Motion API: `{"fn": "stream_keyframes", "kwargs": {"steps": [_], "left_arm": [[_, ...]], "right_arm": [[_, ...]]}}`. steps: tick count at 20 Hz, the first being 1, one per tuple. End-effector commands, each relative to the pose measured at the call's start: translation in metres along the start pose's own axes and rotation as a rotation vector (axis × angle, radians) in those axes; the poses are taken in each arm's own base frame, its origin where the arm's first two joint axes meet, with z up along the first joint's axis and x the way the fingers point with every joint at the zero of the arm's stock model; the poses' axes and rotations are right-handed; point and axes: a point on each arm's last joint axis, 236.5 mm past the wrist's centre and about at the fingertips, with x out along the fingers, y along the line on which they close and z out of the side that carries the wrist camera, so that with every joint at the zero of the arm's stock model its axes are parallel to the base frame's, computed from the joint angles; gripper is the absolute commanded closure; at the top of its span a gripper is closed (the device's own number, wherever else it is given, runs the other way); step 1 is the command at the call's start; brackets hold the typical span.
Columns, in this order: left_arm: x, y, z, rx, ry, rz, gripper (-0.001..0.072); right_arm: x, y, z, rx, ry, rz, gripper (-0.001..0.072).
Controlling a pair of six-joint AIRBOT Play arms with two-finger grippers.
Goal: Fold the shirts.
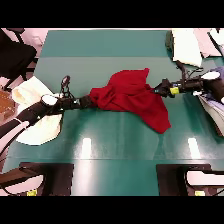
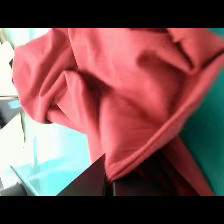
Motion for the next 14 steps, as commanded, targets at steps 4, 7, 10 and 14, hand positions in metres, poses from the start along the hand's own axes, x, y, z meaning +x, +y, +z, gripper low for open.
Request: {"fn": "stream_keyframes", "kwargs": {"steps": [4, 7, 10, 14], "left_arm": [[-0.065, -0.05, 0.082, 0.149, -0.224, 0.029, 0.0684], [-0.081, -0.057, 0.098, 0.203, -0.241, 0.075, 0.0684], [-0.122, -0.081, 0.137, 0.266, -0.366, 0.101, 0.0684], [-0.214, -0.118, 0.199, 0.377, -0.576, 0.209, 0.0684]], "right_arm": [[-0.087, 0.014, 0.032, -0.086, -0.244, -0.042, 0.0697], [-0.123, 0.03, 0.041, -0.155, -0.36, -0.074, 0.0697], [-0.174, 0.052, 0.052, -0.268, -0.541, -0.142, 0.0697], [-0.257, 0.104, 0.057, -0.431, -0.807, -0.245, 0.0696]]}}
